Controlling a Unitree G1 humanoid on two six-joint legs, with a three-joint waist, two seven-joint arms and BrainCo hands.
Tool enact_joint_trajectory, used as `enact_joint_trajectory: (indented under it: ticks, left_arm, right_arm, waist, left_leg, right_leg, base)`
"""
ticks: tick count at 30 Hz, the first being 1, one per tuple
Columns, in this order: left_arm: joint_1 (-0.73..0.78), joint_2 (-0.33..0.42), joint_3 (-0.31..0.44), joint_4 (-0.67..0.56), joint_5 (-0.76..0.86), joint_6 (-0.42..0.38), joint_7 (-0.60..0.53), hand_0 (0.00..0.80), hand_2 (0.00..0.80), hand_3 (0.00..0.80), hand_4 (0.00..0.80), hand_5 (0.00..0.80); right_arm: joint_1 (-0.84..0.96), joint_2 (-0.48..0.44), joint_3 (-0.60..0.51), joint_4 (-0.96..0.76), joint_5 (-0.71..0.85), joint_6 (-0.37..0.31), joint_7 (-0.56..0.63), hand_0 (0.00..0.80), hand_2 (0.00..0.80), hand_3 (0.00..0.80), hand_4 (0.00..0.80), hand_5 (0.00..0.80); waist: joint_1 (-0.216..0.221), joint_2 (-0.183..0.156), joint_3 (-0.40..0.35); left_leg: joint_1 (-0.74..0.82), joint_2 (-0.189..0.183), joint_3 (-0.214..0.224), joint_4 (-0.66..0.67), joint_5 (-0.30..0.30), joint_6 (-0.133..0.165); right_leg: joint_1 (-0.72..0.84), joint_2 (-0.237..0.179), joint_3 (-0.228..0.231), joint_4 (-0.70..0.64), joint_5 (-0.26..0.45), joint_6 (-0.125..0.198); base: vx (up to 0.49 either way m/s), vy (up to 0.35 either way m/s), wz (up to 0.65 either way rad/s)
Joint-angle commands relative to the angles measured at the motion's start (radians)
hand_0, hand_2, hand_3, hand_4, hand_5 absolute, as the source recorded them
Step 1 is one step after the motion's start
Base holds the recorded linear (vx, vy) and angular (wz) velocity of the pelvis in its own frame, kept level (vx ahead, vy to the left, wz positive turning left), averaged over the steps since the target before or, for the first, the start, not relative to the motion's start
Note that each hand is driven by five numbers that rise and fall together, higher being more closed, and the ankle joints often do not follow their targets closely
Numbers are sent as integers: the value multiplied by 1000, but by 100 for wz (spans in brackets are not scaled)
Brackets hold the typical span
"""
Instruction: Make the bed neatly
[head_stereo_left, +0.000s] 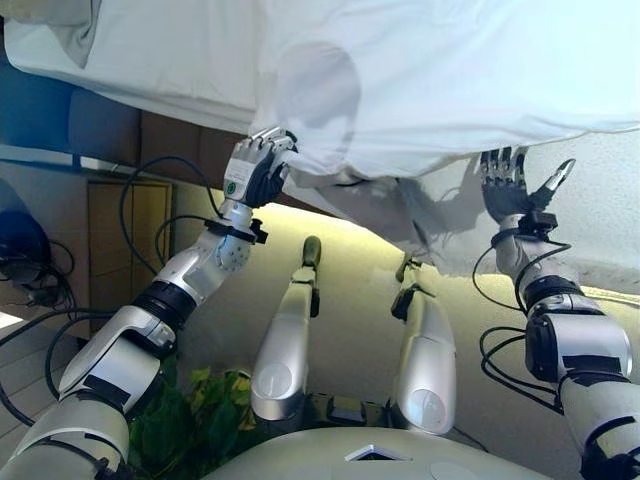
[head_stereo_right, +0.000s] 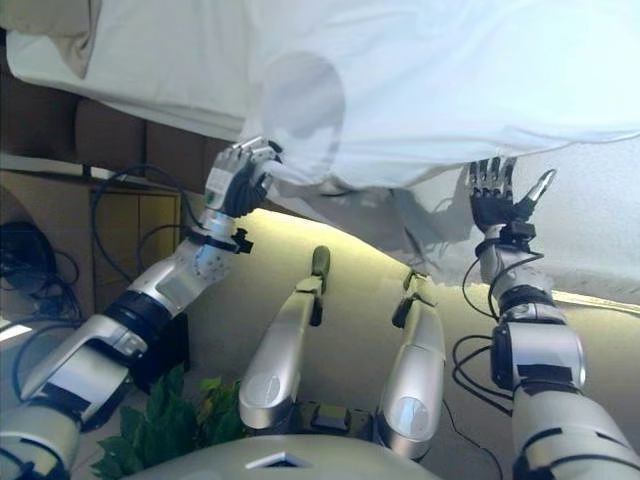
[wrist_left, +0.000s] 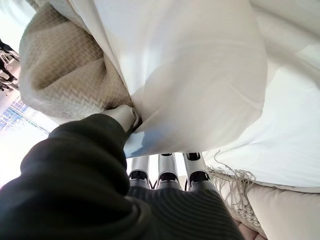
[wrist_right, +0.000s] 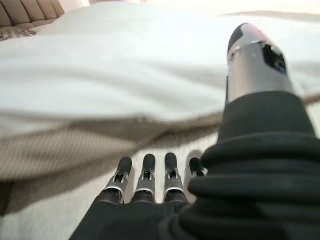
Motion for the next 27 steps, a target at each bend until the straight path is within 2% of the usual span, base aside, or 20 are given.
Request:
enact_joint_trajectory:
  ticks: [1, 9, 14, 21, 22, 23, 24, 27]
  left_arm:
    - [-9, 100, 85, -54, -27, 13, 95, 800, 800, 800, 800, 800]
    - [11, 132, 100, -95, -42, -6, 85, 800, 800, 800, 800, 800]
    - [18, 172, 117, -132, -50, -42, 81, 800, 800, 800, 800, 800]
    - [28, 181, 115, -159, -39, -53, 79, 800, 800, 800, 800, 800]
    - [27, 182, 115, -156, -44, -57, 78, 800, 800, 800, 800, 800]
    - [26, 184, 112, -159, -44, -56, 78, 800, 800, 800, 800, 800]
    - [26, 186, 112, -158, -44, -58, 76, 800, 800, 800, 800, 800]
    - [27, 192, 108, -157, -46, -62, 72, 800, 800, 800, 800, 800]
  right_arm:
    - [17, -2, 3, -23, 27, 23, 16, 0, 0, 0, 0, 0]
    - [-9, -56, -7, -49, 27, 9, 56, 0, 0, 0, 0, 0]
    - [-27, -80, -40, -48, 27, 34, 91, 0, 0, 0, 0, 0]
    - [-83, -114, -37, -43, 27, 10, 61, 0, 0, 0, 0, 0]
    - [-91, -118, -36, -44, 27, 5, 59, 176, 176, 176, 176, 176]
    - [-94, -121, -35, -46, 27, -3, 56, 722, 722, 722, 722, 722]
    - [-97, -121, -36, -49, 27, -11, 49, 800, 800, 800, 800, 800]
    - [-106, -129, -38, -56, 27, -21, 45, 800, 800, 800, 800, 800]
  waist:
    - [12, 8, 4]
    - [19, 14, 4]
    - [32, 15, 4]
    - [54, 18, 4]
    - [56, 17, 4]
    - [57, 16, 4]
    - [58, 15, 4]
    - [61, 12, 4]
  left_leg:
    - [-86, -11, -18, 15, 98, 12]
    - [-97, -18, -30, 23, 96, 11]
    - [-112, -22, -39, 14, 105, 13]
    - [-121, -28, -53, 8, 114, 13]
    - [-121, -27, -53, 7, 115, 12]
    - [-122, -26, -53, 6, 117, 11]
    - [-121, -25, -52, 5, 118, 11]
    - [-122, -24, -54, 8, 117, 11]
  right_leg:
    - [43, -121, 14, 41, -14, 185]
    - [32, -122, 22, 52, -21, 187]
    - [21, -119, 16, 51, -21, 188]
    - [15, -123, 2, 64, -25, 188]
    - [15, -124, 0, 65, -25, 188]
    - [16, -125, -1, 66, -26, 189]
    - [16, -125, -2, 66, -26, 189]
    - [18, -130, -6, 73, -28, 190]
  base:
    - [0, 0, 0]
    - [44, 7, 0]
    - [40, -39, 0]
    - [26, -13, 5]
    - [0, 0, 0]
    - [0, 0, 0]
    - [0, 0, 0]
    - [6, -3, 1]
